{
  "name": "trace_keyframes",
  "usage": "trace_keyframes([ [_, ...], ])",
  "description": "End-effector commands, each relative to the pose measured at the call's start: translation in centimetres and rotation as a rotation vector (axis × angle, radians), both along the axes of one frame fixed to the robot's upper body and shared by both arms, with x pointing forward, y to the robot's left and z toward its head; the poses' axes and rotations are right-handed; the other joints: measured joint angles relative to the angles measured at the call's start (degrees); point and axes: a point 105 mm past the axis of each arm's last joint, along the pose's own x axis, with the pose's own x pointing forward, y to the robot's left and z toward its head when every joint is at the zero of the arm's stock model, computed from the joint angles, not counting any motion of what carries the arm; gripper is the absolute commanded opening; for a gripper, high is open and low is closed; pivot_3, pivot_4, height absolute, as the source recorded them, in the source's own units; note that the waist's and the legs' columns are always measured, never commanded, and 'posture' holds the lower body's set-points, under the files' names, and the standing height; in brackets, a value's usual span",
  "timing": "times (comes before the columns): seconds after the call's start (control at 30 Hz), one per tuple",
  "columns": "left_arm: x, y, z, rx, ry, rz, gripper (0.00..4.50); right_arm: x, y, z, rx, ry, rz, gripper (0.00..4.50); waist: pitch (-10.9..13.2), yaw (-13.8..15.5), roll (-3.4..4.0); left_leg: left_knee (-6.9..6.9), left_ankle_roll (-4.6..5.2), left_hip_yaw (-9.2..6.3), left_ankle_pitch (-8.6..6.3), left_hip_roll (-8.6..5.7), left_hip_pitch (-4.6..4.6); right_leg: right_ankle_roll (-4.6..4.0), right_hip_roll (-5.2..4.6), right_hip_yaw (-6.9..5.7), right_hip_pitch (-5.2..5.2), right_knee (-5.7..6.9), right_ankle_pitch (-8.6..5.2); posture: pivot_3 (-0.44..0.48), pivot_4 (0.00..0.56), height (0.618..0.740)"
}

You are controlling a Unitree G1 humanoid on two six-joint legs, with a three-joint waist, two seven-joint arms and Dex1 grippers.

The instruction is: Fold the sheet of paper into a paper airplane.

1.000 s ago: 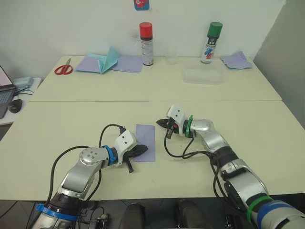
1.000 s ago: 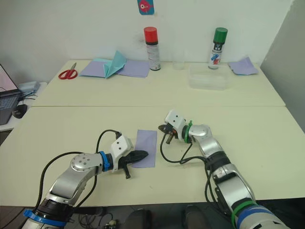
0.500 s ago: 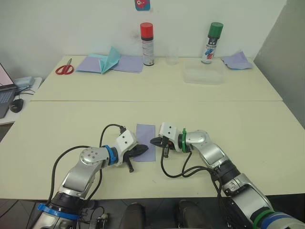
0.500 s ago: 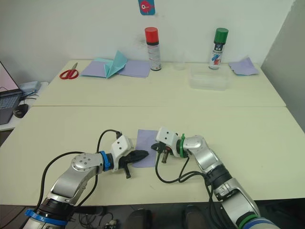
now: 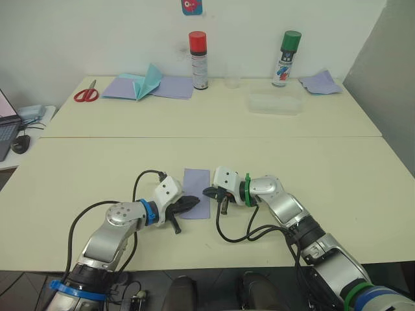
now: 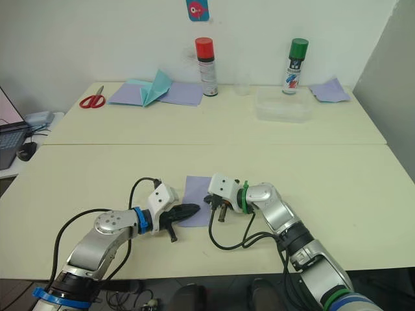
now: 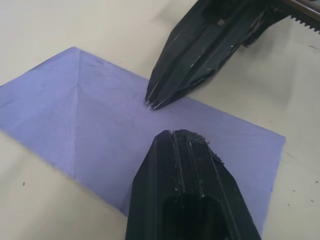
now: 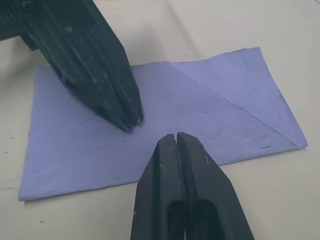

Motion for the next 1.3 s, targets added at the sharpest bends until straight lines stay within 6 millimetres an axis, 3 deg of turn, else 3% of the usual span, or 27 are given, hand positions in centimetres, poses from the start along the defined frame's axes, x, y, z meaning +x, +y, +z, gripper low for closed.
trace_keyframes([
  [0.03,0.2,1.9,1.6,-0.063,0.008,0.071,0.00,0.5,-0.9,-1.4,-0.053,0.033,-0.045,0.02,0.01,-0.05,-0.01,0.00,0.00,-0.01,0.00,0.02,0.00,0.01,0.02,0.00,-0.01,0.01,0.01,0.000,0.150,0.740],
  [0.17,-0.1,3.8,3.2,-0.091,0.007,0.103,0.00,0.5,-0.8,-1.4,-0.052,0.038,-0.044,0.02,0.03,-0.06,-0.02,-0.14,0.00,-0.04,0.00,0.02,-0.01,-0.08,0.04,-0.02,-0.04,0.02,-0.05,0.000,0.150,0.740],
  [0.3,0.4,5.6,3.3,-0.065,-0.005,0.148,0.00,0.5,-0.7,-1.4,-0.048,0.042,-0.044,0.02,0.04,-0.06,-0.03,-0.22,0.00,-0.06,0.00,0.02,-0.01,-0.17,0.04,-0.05,-0.05,0.02,-0.10,0.000,0.150,0.740],
  [0.57,1.0,3.6,1.9,-0.061,-0.005,0.104,0.00,0.4,-0.5,-1.4,-0.049,0.048,-0.040,0.02,0.05,-0.04,-0.07,-0.24,0.00,-0.04,0.00,0.02,-0.02,-0.15,0.03,-0.01,-0.05,0.00,-0.09,0.000,0.150,0.740],
  [0.9,1.3,4.0,1.4,-0.016,-0.006,0.100,0.00,0.5,-0.7,-1.4,-0.053,0.050,-0.048,0.02,0.05,-0.05,-0.08,-0.27,0.00,-0.02,0.00,0.02,-0.02,-0.17,0.06,-0.03,-0.06,0.01,-0.10,0.000,0.150,0.740],
  [1.3,1.5,2.5,2.5,-0.097,-0.021,0.056,0.00,0.5,-0.8,-1.5,-0.054,0.056,-0.055,0.02,0.05,-0.06,-0.08,-0.27,0.00,-0.01,0.00,0.02,-0.03,-0.17,0.06,-0.06,-0.06,0.01,-0.10,0.000,0.150,0.740],
])
